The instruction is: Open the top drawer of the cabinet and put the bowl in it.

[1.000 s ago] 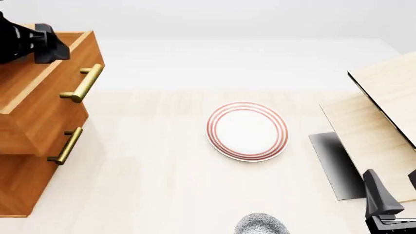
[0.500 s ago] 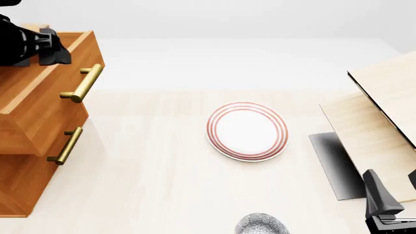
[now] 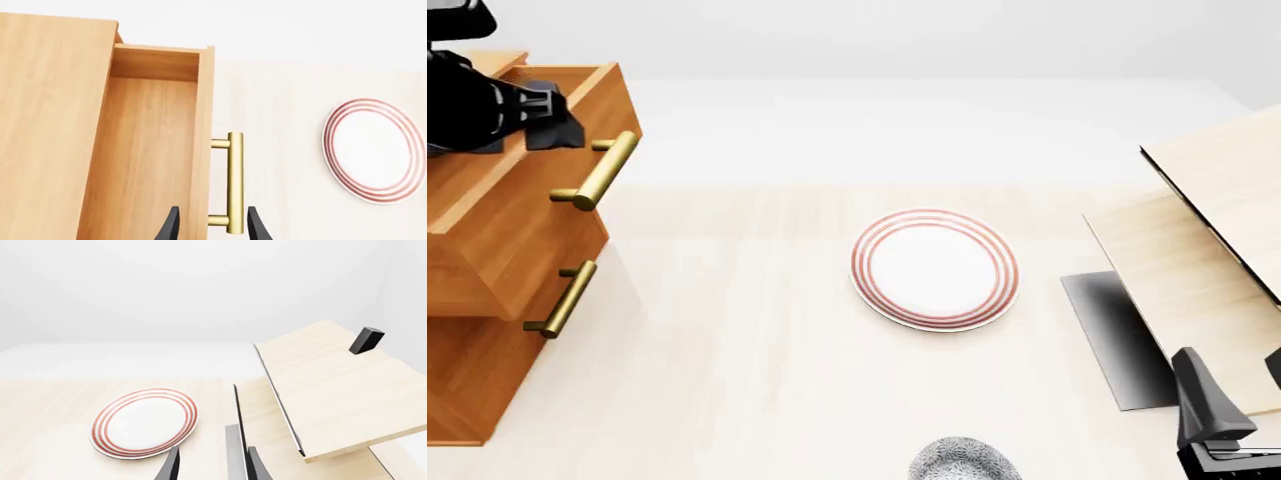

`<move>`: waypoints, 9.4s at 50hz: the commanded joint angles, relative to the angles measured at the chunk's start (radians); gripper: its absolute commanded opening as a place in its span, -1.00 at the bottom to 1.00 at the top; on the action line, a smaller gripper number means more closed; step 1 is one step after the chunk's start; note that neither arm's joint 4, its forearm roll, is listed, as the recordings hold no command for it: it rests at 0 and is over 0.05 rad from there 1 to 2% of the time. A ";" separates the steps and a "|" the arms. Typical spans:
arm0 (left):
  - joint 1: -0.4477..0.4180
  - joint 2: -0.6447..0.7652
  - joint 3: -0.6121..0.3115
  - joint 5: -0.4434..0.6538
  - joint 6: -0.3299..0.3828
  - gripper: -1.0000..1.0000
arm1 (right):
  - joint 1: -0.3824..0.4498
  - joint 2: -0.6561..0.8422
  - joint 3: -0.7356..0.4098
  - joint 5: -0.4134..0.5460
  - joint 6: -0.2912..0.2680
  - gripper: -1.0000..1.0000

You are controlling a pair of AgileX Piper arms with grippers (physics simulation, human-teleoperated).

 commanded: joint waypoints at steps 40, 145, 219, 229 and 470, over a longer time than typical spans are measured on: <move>-0.089 0.059 0.039 -0.036 0.044 1.00 | 0.000 -0.001 0.000 0.001 0.000 1.00; -0.239 0.039 -0.048 0.041 0.100 1.00 | 0.000 -0.001 0.000 0.001 0.000 1.00; -0.585 -0.183 0.025 0.067 0.155 1.00 | 0.000 -0.001 0.000 0.001 0.000 1.00; -0.669 -0.176 0.160 -0.042 0.089 1.00 | 0.000 -0.001 0.000 0.001 0.000 1.00; -1.010 0.279 0.436 -0.676 -0.367 -1.00 | 0.000 0.000 0.000 0.001 0.000 1.00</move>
